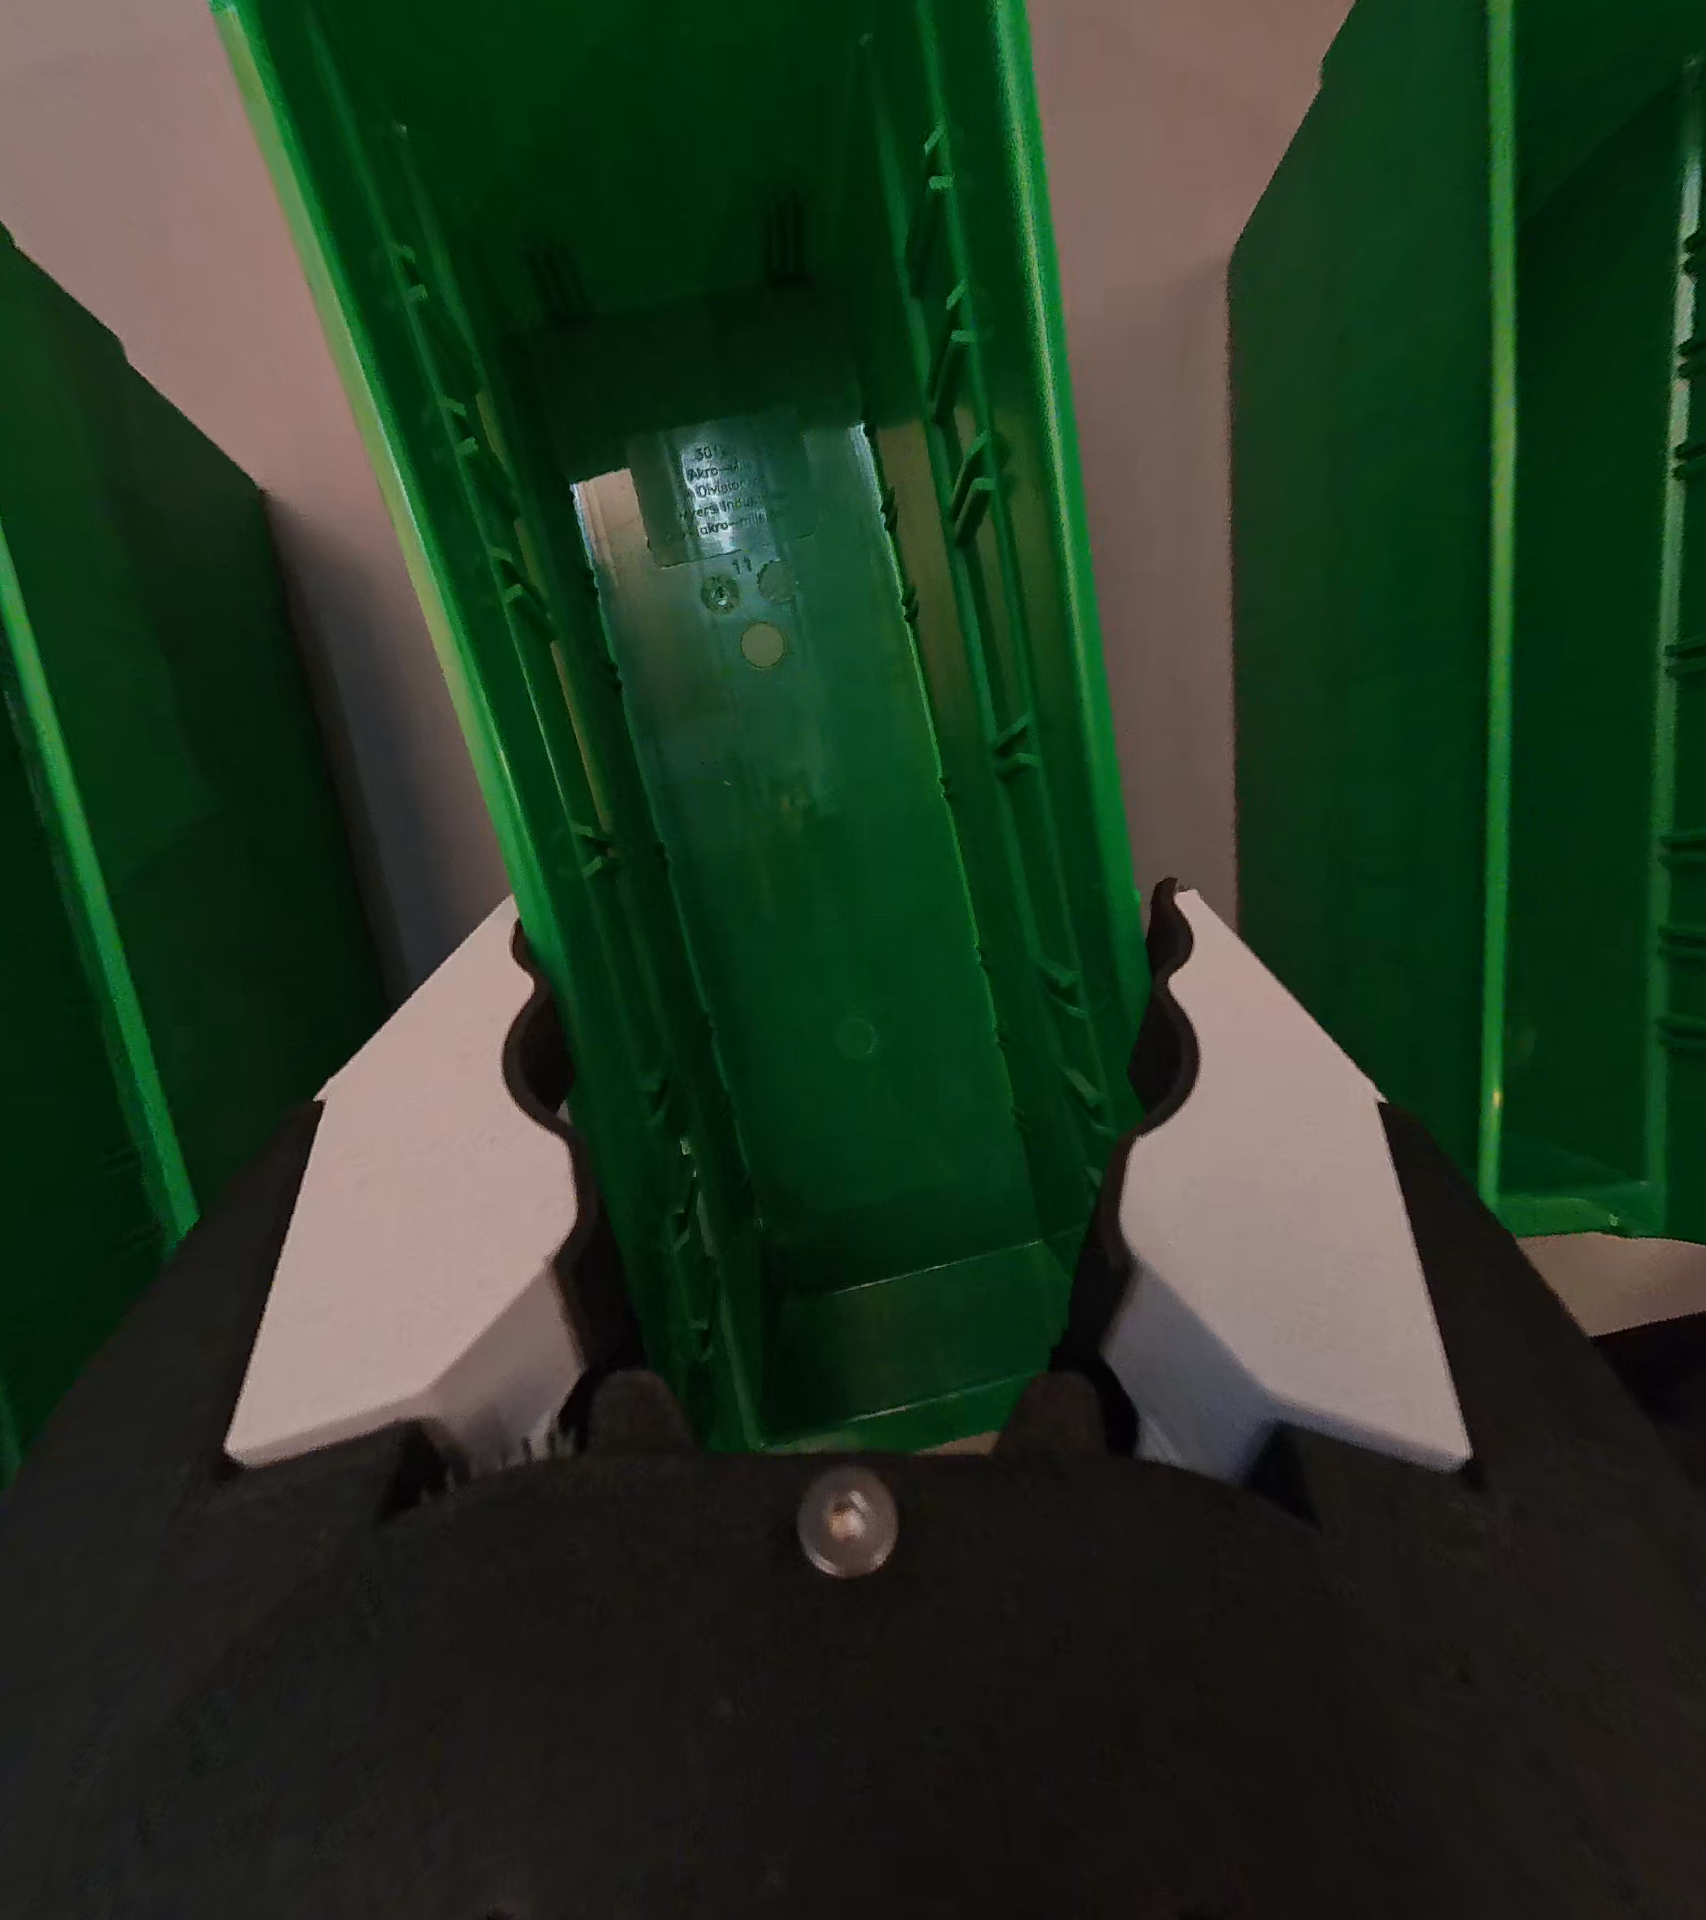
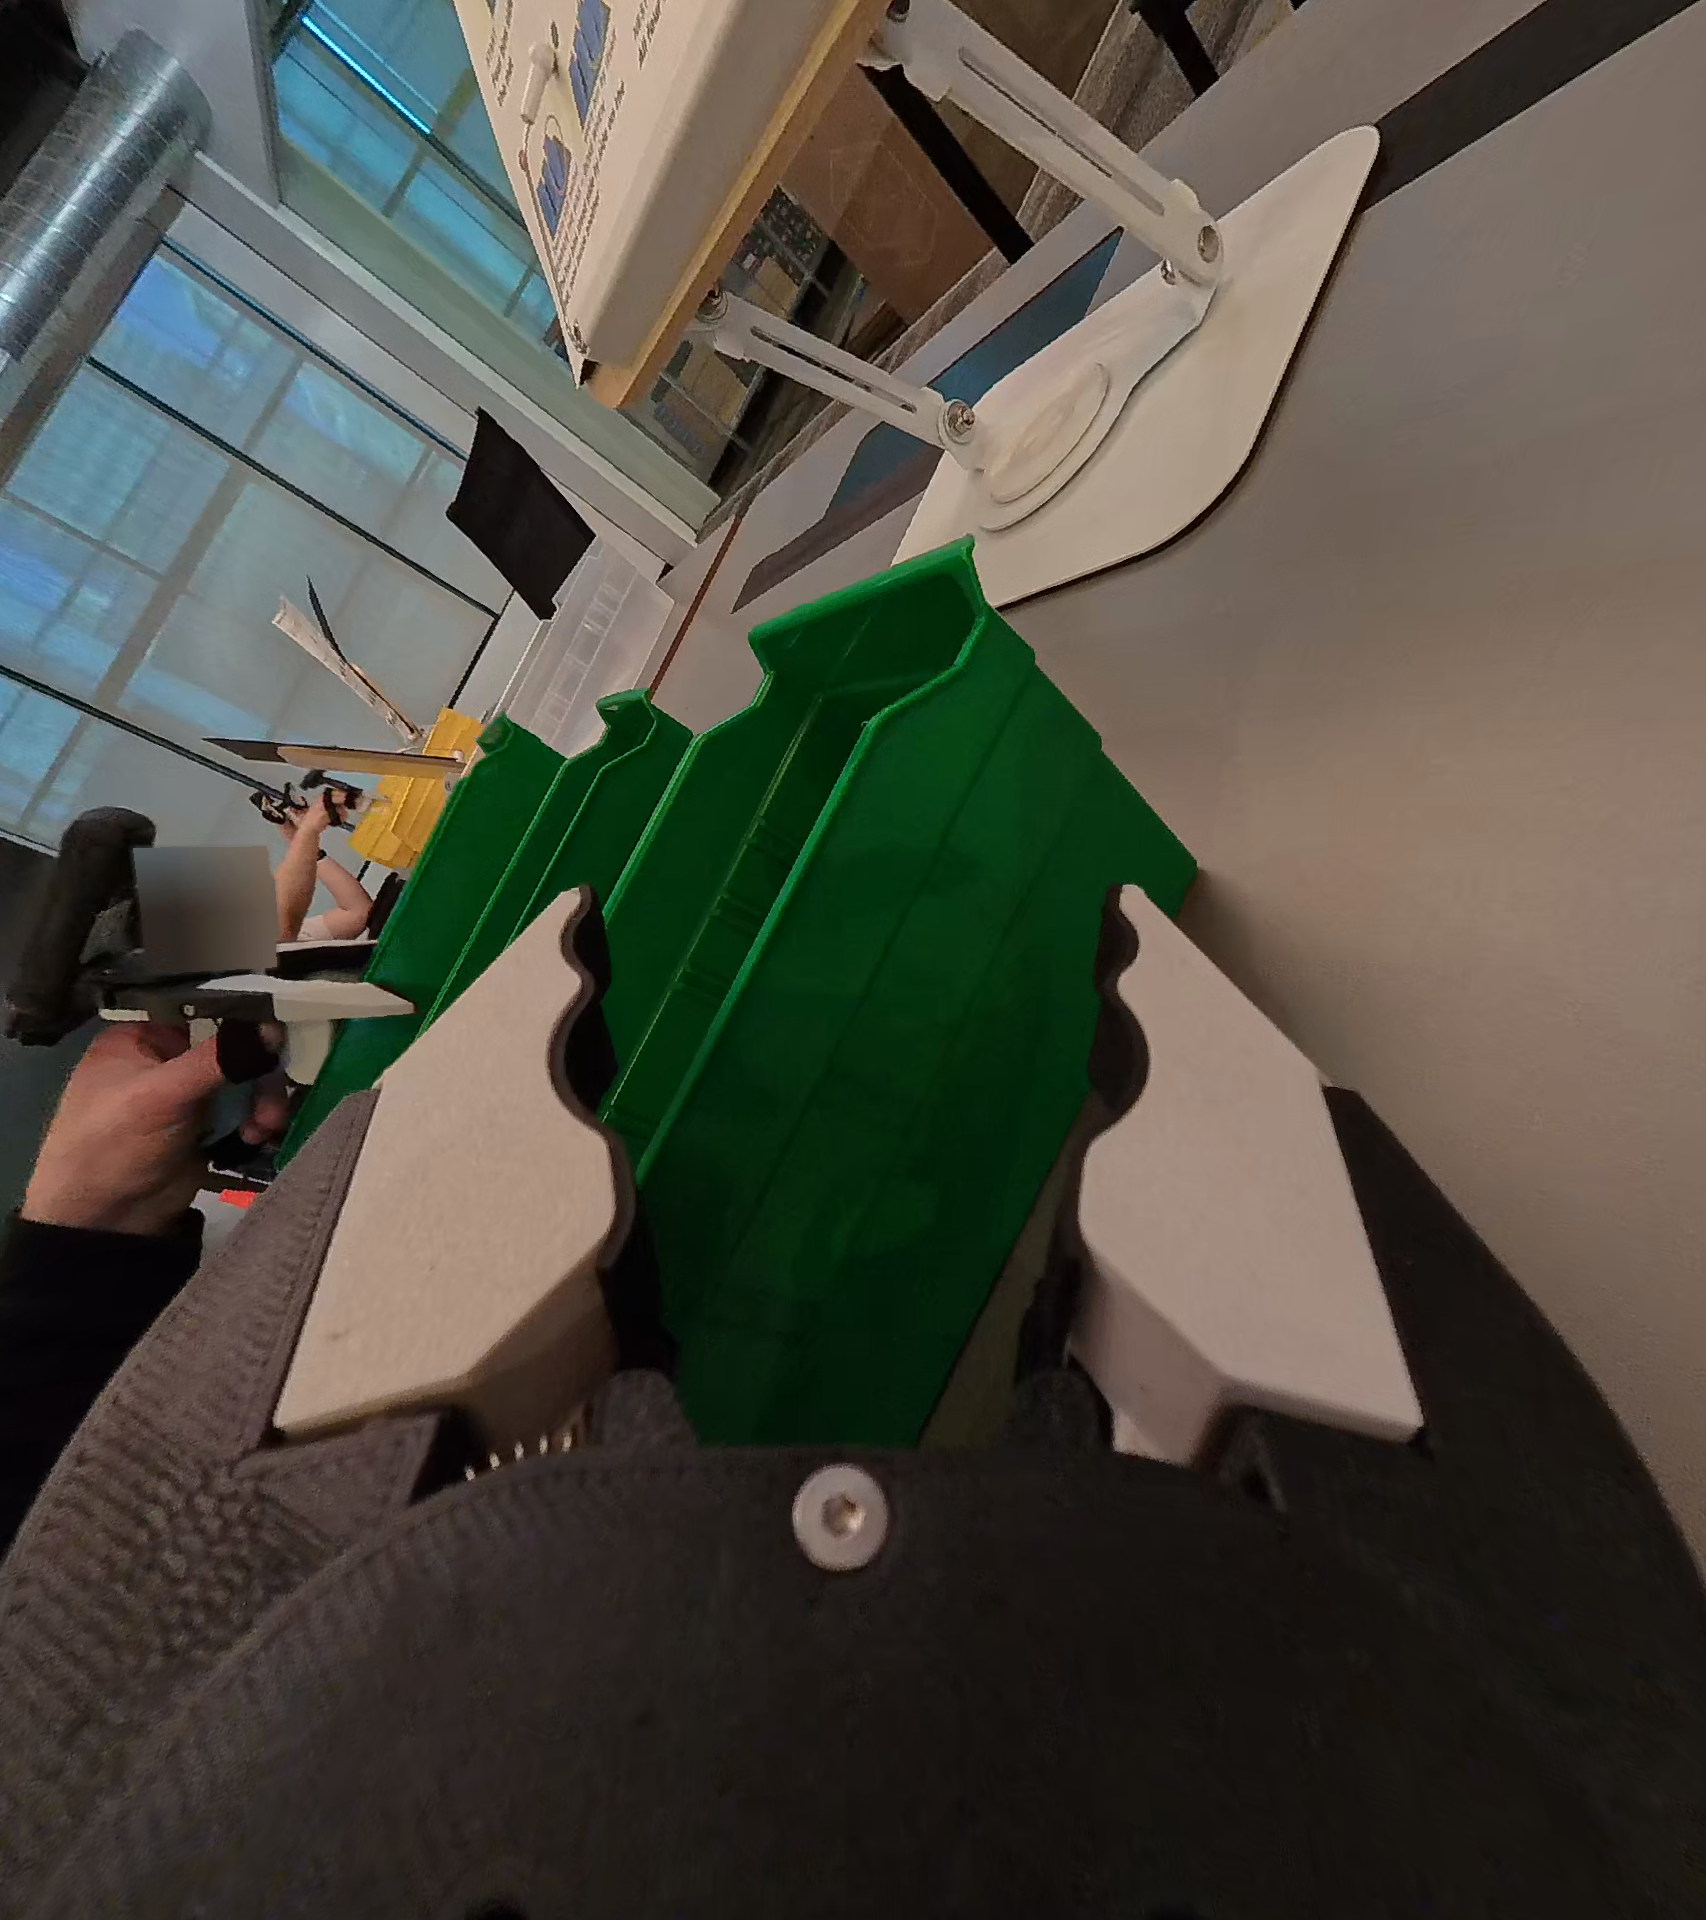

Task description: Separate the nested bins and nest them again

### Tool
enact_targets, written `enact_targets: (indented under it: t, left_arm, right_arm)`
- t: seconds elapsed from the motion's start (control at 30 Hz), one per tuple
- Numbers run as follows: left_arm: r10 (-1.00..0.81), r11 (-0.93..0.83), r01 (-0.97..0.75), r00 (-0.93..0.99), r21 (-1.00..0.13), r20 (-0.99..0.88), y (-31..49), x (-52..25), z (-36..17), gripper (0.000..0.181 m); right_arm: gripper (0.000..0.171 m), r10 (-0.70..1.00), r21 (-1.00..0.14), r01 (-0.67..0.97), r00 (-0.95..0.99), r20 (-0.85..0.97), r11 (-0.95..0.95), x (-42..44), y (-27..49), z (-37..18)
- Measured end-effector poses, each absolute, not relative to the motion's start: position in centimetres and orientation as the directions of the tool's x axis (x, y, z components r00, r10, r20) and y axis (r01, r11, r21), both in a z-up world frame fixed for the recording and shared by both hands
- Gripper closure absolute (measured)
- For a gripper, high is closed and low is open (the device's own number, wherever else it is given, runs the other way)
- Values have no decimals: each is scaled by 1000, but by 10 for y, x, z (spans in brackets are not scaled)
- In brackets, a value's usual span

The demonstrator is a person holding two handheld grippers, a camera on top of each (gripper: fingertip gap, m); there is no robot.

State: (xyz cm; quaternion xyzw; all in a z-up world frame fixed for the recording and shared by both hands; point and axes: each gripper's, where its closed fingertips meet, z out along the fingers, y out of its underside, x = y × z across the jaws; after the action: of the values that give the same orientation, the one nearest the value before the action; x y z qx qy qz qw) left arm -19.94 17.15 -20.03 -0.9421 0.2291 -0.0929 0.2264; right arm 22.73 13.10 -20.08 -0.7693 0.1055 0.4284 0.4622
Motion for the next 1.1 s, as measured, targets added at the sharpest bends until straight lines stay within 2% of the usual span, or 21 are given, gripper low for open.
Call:
enact_targets:
  t: [0.4,0.77,1.1]
  left_arm:
    - [-531,-725,-398,843,-562,88,160,-172,-142,72]
    - [-626,-646,-428,771,-632,118,139,-112,-78,72]
    - [-659,-667,-475,736,-574,158,113,-41,-100,70]
  right_arm:
    - [78,231,-618,-560,610,-758,-552,227,131,-202]
    - [79,235,-617,-562,605,-761,-551,227,131,-200]
    - [79,242,-615,-569,596,-765,-546,228,131,-196]
